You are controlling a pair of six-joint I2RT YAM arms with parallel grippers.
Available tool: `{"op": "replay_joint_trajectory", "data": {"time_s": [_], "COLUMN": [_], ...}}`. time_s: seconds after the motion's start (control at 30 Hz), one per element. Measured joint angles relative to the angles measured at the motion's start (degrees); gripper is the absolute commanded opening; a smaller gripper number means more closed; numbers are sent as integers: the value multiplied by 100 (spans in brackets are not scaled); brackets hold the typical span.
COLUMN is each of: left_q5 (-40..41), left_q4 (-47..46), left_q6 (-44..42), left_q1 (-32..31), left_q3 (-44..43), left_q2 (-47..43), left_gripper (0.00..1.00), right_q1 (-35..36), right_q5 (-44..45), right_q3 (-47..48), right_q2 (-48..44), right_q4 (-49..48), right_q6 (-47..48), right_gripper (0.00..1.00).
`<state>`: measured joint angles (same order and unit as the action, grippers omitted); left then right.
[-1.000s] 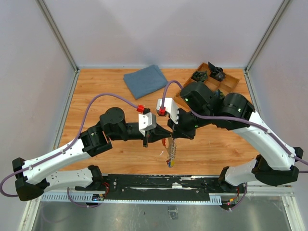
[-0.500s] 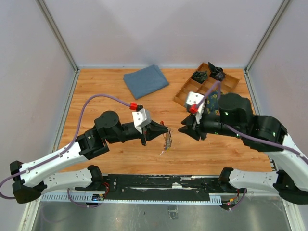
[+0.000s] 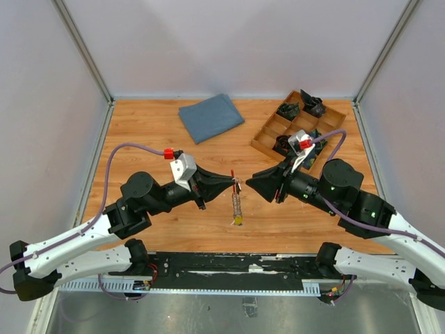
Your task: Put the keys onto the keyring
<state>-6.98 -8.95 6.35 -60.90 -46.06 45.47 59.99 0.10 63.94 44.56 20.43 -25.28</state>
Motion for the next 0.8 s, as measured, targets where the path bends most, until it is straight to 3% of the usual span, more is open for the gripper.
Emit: {"op": "replay_joint_trajectory", "data": {"time_s": [0.37,0.8], "left_q5": [94,33], "left_q4": [-461,-640], "left_q6": [219,295], "left_q1": [0,0], "left_q3": [151,151], "left_q2": [-216,-254], "left_gripper": [1,1], "right_q1": [0,-2], "right_q5": [-24,-317], "right_q3": [-402,-466], "right_q2": [-83,31], "right_q4": [-1102,-1335], "right_q6": [-951,-1106], "right_gripper": [34,33]}}
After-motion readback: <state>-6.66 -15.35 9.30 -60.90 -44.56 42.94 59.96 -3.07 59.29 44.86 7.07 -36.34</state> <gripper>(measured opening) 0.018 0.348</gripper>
